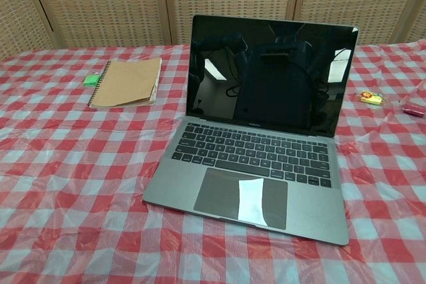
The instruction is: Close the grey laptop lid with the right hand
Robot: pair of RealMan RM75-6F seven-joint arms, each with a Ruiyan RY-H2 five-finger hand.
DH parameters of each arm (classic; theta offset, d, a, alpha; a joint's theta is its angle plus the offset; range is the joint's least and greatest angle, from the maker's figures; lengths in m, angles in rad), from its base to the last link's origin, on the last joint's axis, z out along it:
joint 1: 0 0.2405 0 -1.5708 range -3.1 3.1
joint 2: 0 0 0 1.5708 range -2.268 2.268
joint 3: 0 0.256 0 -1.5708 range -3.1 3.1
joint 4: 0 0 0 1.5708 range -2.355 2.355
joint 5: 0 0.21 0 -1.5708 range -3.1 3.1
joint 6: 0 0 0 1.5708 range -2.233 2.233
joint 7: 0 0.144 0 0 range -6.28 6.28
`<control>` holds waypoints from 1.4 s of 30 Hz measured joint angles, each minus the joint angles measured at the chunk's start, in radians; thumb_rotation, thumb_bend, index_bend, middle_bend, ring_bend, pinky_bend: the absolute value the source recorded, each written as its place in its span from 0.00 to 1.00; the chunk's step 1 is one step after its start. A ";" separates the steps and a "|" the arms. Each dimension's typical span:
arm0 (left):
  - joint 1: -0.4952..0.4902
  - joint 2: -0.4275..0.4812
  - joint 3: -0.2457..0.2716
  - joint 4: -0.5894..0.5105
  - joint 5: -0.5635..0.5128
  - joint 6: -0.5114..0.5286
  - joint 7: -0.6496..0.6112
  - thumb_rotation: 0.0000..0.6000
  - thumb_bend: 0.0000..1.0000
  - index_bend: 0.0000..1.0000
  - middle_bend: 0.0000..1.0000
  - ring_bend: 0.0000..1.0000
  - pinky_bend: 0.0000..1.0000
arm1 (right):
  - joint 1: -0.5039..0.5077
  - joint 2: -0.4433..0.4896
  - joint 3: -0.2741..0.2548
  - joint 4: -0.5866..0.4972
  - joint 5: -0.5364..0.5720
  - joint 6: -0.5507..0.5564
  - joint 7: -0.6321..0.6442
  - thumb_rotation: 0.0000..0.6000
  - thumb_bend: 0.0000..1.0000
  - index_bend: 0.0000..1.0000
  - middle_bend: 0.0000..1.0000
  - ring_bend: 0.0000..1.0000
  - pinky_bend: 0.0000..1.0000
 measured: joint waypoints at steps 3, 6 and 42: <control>0.002 0.000 0.001 -0.001 0.002 0.003 0.000 1.00 0.00 0.00 0.00 0.00 0.00 | -0.001 0.001 -0.001 -0.001 -0.004 0.001 0.001 1.00 0.00 0.05 0.00 0.00 0.00; 0.004 -0.001 0.001 -0.001 0.003 0.004 0.002 1.00 0.00 0.00 0.00 0.00 0.00 | -0.001 0.003 -0.003 -0.003 -0.007 0.001 0.007 1.00 0.00 0.05 0.00 0.00 0.00; -0.089 -0.066 -0.092 0.055 -0.256 -0.167 0.067 1.00 0.00 0.00 0.00 0.00 0.00 | 0.810 0.121 0.361 0.040 0.979 -0.986 0.207 1.00 1.00 0.29 0.32 0.23 0.35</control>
